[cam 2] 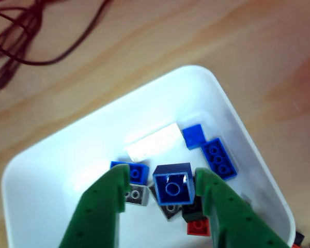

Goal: Put all lego bricks in the bin.

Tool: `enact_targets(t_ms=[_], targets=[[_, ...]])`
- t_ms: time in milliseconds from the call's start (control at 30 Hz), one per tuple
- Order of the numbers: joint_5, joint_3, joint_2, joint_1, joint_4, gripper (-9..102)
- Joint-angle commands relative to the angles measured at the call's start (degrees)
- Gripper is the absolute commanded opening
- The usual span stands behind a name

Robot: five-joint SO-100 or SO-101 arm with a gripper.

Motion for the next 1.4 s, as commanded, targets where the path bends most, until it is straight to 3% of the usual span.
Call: enact_targets(t_ms=[0,167,267,367,433,600,867,1067,1367], targets=[[1.14,-2.72,3.60,0.44,0.09,27],[8.70,6.86,24.70,-4.31,11.43,27],[11.34,11.51,37.79,-8.17,25.40,23],[8.17,20.57,48.87,-11.43,39.46,17],[4.48,29.97,52.91,-10.99,42.28,16],[-11.95,49.39,52.65,1.23,29.71,16],[-33.05,58.62,45.97,16.96,-0.62,17],[-37.79,71.19,46.32,20.57,-20.39,19],[-36.39,74.27,41.22,19.95,-30.23,19]])
